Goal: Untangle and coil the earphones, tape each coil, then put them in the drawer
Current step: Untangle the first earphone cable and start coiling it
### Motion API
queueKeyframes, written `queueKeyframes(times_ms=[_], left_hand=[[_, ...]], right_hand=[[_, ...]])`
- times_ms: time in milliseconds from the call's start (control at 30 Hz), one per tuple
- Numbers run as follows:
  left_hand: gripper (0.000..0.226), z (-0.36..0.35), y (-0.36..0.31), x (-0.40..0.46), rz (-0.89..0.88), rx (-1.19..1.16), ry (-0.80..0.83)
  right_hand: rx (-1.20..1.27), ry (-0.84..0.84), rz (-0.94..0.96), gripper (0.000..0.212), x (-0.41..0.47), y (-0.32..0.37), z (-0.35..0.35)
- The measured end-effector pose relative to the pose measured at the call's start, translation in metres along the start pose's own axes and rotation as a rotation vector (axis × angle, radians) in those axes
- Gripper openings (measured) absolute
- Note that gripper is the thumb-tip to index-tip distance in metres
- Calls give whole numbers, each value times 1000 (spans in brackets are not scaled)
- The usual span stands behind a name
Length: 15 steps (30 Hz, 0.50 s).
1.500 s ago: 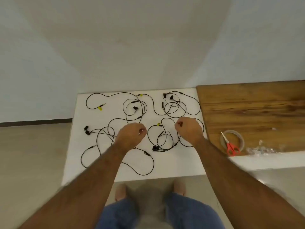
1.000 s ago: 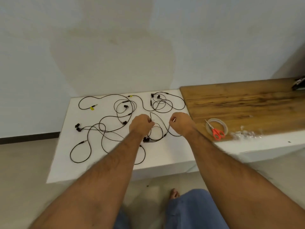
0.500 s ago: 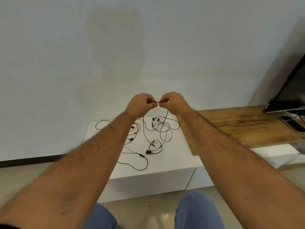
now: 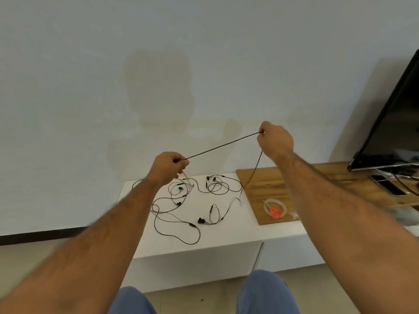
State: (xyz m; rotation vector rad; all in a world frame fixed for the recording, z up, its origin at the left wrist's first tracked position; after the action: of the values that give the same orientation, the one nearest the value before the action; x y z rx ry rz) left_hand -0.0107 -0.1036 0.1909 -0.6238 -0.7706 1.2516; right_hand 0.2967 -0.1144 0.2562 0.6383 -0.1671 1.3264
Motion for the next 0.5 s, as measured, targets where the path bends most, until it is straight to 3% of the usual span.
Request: queueKeyframes(times_ms=[133, 300, 400, 500], left_hand=[[12, 5, 22, -4, 66, 25, 33], [9, 1, 4, -2, 20, -25, 76], [6, 2, -31, 1, -53, -54, 140], [18, 8, -64, -2, -103, -93, 304]], right_hand=[[260, -207, 35, 13, 34, 23, 67], [589, -309, 327, 17, 67, 97, 164], [570, -421, 493, 22, 70, 132, 204], [562, -293, 618, 11, 63, 156, 214]])
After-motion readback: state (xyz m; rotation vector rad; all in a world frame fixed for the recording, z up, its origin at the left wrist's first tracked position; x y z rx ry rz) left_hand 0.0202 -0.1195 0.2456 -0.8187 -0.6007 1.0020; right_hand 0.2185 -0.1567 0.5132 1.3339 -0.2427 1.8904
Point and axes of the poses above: each hand's wrist, its own x-axis towards the middle knuckle, its own z-axis out of the back of the hand, y = z × x, the point moved 2 cm from there along x, towards the middle knuckle, and after that the axes turned 4 degrees about x, right-handed, at the moved point
